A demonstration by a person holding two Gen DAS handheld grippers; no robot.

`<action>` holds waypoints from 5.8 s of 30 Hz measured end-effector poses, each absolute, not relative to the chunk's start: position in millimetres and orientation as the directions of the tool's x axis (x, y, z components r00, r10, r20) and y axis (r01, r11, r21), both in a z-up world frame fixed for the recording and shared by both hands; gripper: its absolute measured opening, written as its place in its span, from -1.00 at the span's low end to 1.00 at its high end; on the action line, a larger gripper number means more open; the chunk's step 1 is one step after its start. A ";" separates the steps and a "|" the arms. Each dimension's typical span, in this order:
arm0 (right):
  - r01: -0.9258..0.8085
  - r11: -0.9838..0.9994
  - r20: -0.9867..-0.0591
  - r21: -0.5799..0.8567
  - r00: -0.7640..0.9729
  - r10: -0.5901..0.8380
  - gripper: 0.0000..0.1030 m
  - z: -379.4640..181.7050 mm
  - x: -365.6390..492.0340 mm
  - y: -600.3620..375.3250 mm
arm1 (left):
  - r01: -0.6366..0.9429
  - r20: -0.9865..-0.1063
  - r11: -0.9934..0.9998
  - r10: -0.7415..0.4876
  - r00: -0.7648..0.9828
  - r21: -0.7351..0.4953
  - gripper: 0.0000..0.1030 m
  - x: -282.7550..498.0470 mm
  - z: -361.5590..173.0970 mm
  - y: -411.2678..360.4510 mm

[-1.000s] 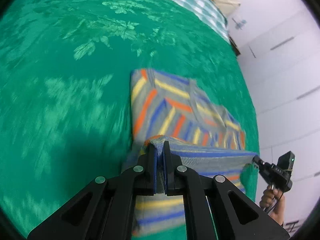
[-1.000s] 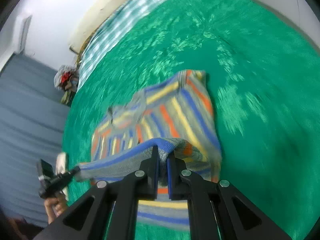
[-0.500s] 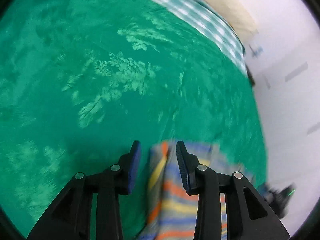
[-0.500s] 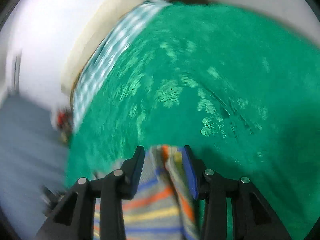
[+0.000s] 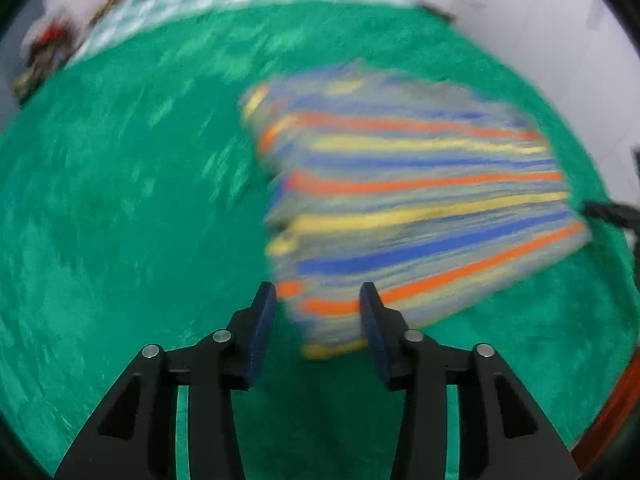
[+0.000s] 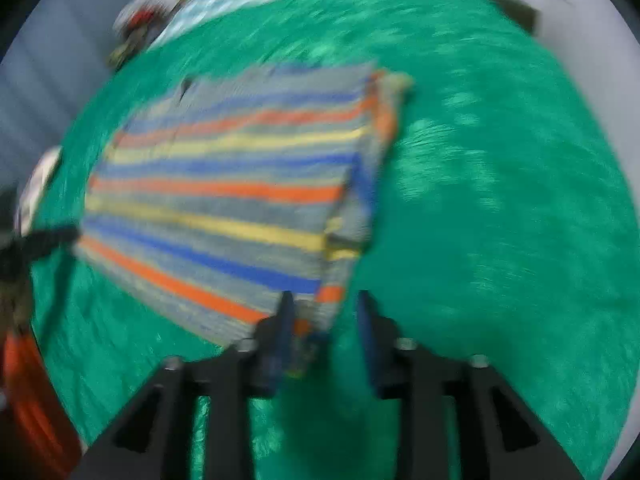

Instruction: Fold small clothes

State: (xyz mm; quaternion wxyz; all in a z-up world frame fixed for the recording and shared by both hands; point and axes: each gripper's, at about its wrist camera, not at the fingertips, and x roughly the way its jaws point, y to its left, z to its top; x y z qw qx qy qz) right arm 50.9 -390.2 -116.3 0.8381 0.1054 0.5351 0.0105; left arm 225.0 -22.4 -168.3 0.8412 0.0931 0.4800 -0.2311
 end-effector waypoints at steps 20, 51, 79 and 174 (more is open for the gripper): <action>0.235 0.797 -0.771 0.557 0.504 0.390 0.00 -157.1 193.9 -479.8 | 0.864 -0.800 0.503 -0.509 0.316 0.022 -0.02 137.9 -198.2 -297.9; -0.088 0.678 -0.582 0.730 0.439 0.684 -0.05 -132.6 327.3 -163.0 | 0.144 -0.741 0.887 -0.448 0.500 -0.438 -0.10 187.4 -160.0 76.9; -0.190 0.896 -0.834 0.400 0.329 0.442 -0.49 -115.4 335.8 -103.3 | 0.206 -0.856 0.914 -0.401 0.325 -0.350 -0.55 217.1 -181.4 13.4; 0.076 0.997 -0.810 0.010 0.585 -0.037 0.99 15.6 -26.3 -135.4 | 0.179 -0.788 0.971 0.016 0.616 0.159 0.99 62.7 -25.8 27.4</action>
